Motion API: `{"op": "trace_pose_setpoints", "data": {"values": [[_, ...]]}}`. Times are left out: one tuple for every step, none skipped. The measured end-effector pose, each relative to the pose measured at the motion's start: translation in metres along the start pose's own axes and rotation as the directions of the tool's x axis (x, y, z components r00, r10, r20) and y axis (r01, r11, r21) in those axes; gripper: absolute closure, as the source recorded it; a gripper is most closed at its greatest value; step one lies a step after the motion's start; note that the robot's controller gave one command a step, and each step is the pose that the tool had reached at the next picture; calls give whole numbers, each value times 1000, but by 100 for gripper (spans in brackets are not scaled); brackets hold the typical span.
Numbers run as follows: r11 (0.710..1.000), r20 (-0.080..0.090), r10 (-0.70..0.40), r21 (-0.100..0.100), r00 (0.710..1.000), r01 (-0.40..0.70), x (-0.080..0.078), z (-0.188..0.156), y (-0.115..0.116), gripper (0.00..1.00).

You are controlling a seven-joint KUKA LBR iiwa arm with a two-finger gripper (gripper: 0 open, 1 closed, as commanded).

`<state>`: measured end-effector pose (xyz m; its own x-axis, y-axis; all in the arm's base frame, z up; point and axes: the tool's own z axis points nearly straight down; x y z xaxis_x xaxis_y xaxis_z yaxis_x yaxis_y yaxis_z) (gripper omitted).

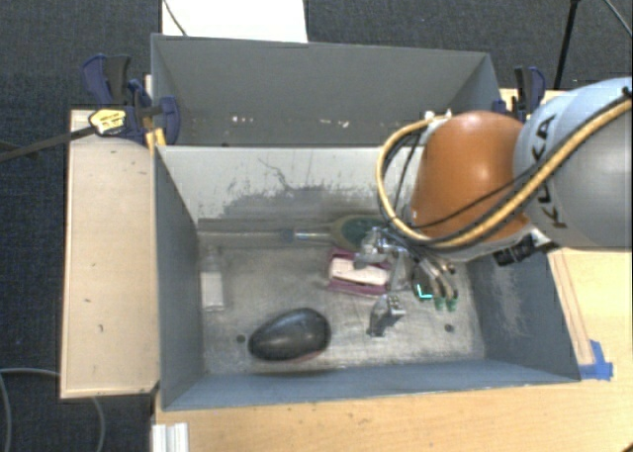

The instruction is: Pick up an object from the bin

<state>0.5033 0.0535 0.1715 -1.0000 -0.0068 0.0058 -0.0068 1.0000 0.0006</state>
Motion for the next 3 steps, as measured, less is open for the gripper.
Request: {"op": "trace_pose_setpoints", "data": {"values": [[965, 10, 262, -2, 965, -262, -61, 35, -11, 0], [923, 4, 386, -3, 923, -386, -63, 47, -11, 0], [904, 10, 428, -10, 904, -428, -66, 67, -14, 0]]}}
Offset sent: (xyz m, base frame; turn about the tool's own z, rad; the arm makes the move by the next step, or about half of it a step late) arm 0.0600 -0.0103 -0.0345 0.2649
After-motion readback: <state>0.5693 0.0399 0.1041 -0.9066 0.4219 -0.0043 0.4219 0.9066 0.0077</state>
